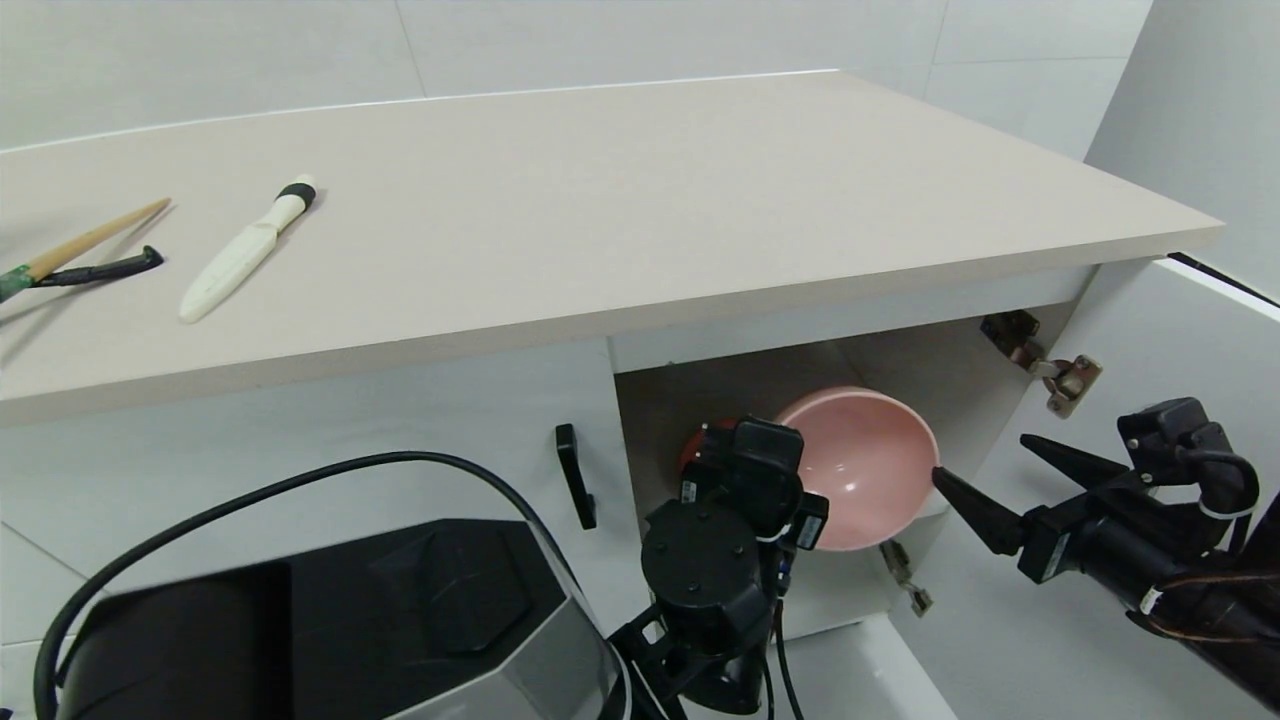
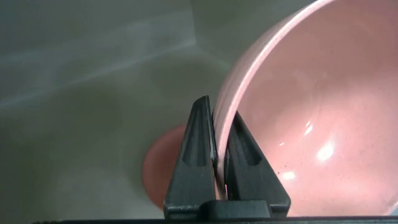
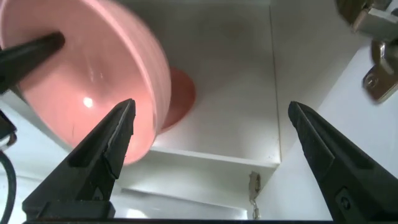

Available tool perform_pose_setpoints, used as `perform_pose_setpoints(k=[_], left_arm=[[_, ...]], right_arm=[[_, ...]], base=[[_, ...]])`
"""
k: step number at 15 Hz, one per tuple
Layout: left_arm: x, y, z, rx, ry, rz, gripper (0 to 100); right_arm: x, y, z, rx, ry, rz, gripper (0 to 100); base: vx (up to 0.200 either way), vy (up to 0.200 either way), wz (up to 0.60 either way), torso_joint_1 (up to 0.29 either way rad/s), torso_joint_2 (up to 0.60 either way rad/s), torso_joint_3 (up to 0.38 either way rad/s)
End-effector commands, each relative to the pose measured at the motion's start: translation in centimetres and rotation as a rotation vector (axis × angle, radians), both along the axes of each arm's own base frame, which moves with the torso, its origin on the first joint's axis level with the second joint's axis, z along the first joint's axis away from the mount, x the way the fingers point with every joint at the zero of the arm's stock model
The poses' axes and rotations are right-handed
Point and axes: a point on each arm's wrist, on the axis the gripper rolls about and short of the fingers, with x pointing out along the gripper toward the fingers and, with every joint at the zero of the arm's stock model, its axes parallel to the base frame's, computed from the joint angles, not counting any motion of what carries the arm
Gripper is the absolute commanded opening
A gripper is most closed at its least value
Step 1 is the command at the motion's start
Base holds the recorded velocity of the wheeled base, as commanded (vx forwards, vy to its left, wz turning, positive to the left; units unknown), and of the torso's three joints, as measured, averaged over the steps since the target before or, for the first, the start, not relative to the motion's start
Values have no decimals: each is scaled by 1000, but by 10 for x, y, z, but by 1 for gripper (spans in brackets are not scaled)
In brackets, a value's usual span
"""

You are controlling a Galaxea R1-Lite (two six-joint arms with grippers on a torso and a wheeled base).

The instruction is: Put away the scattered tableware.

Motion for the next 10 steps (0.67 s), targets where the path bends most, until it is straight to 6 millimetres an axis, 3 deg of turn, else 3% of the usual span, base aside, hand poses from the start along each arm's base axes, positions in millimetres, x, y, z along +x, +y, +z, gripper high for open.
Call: perform_pose_setpoints(k=[1, 6, 10], left_arm=[[4, -6, 2, -23, -15, 0, 0], [-4, -20, -4, -25, -17, -32, 0], [1, -29, 0, -60, -39, -32, 0]], right_arm=[[3, 1, -2, -1, 5, -1, 100], [7, 2, 2, 41, 0, -4, 100], [8, -1, 3, 42, -3, -15, 100]], base=[[0, 0, 0, 0, 0, 0], [0, 0, 0, 0, 0, 0], [0, 0, 0, 0, 0, 0]])
